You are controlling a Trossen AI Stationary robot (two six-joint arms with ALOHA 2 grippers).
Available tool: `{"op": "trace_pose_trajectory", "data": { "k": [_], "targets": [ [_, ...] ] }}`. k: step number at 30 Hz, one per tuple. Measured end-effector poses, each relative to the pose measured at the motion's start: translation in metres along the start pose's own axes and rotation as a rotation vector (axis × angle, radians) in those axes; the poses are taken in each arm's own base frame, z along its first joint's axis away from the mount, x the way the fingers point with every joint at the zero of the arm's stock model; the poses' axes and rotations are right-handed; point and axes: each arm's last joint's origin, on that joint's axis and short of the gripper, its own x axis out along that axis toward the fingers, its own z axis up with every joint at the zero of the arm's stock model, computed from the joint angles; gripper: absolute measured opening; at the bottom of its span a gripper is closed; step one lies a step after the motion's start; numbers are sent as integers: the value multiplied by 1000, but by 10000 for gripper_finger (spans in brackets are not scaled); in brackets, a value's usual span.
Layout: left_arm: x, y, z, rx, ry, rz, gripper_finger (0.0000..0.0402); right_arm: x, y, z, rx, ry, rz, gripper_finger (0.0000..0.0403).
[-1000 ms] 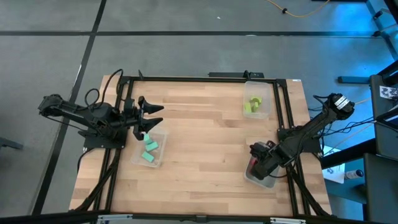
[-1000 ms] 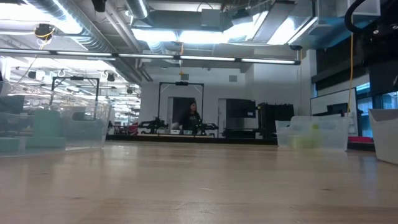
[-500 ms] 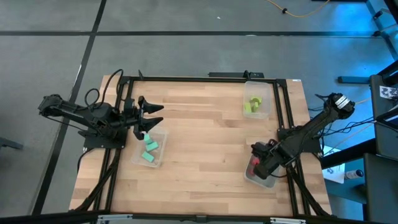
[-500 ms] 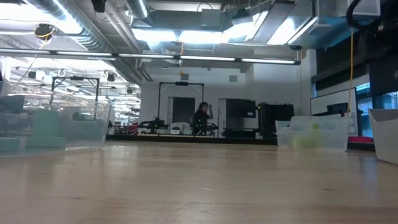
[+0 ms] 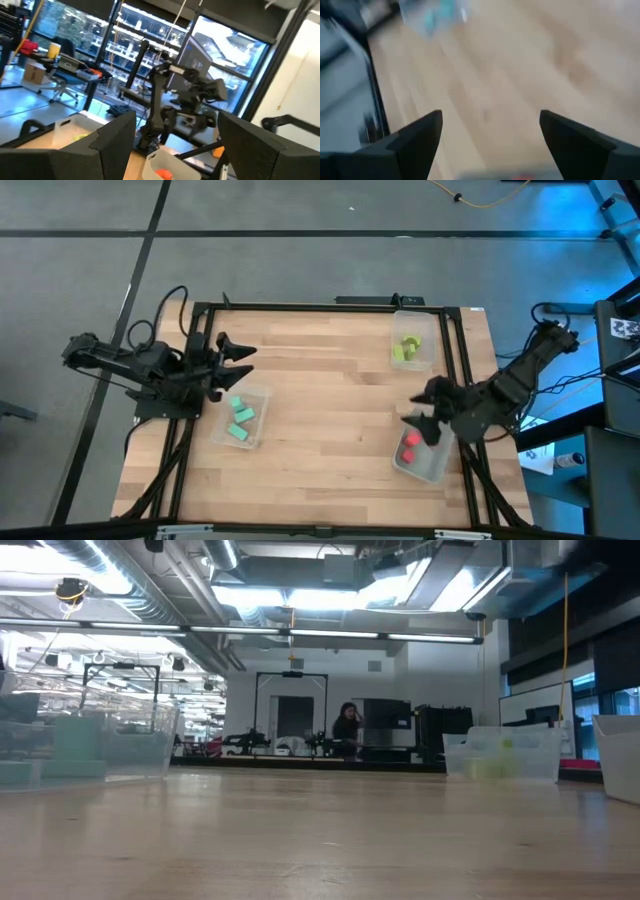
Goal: Sort & place blocks by color
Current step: Return to Home Position
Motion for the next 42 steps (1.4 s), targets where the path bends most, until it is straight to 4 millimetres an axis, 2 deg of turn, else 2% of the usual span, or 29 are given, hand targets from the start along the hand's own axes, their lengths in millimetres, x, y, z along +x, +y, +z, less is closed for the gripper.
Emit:
{"op": "trace_pose_trajectory", "data": {
  "k": [3, 8, 16, 22, 29, 39, 42],
  "targets": [
    [-4, 0, 4, -24, -13, -20, 273, 2, -1, 13, 13, -171, 25, 336],
    [-6, 0, 6, -31, -18, -43, 273, 7, -2, 39, -31, -336, 122, 336],
    [-5, -3, 5, -29, 10, -121, 273, 14, -15, 82, -141, -536, 385, 336],
    [0, 3, 3, 39, 18, -91, 273, 9, -26, 109, -200, -665, 537, 336],
    [-3, 7, 7, 77, 1, -66, 268, 5, -35, 113, -219, -685, 531, 336],
    [-5, 9, 6, 85, 25, -55, 256, 7, -36, 112, -256, -669, 505, 336],
    [-5, 10, 4, 93, 45, -49, 239, 9, -36, 110, -258, -648, 494, 336]
  ]
}}
